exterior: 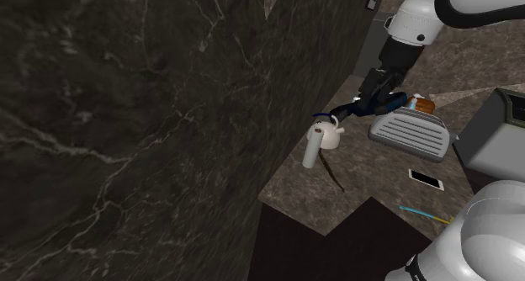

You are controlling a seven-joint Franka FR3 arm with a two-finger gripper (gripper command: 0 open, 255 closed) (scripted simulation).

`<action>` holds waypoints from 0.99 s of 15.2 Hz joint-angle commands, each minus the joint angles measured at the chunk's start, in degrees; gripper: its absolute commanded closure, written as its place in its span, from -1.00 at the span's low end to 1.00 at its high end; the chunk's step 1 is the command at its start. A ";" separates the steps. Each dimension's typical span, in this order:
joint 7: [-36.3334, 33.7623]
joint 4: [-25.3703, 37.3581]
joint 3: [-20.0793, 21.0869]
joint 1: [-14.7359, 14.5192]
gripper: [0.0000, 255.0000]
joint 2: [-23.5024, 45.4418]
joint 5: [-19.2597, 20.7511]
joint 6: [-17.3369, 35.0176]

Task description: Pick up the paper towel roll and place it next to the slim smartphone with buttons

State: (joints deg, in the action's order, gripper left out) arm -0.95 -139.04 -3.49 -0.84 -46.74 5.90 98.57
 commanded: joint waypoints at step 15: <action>12.21 -5.12 -13.31 1.05 -1.00 19.88 2.55 28.48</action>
State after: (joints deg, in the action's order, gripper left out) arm 10.08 -144.13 -15.67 0.26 -28.97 8.58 124.57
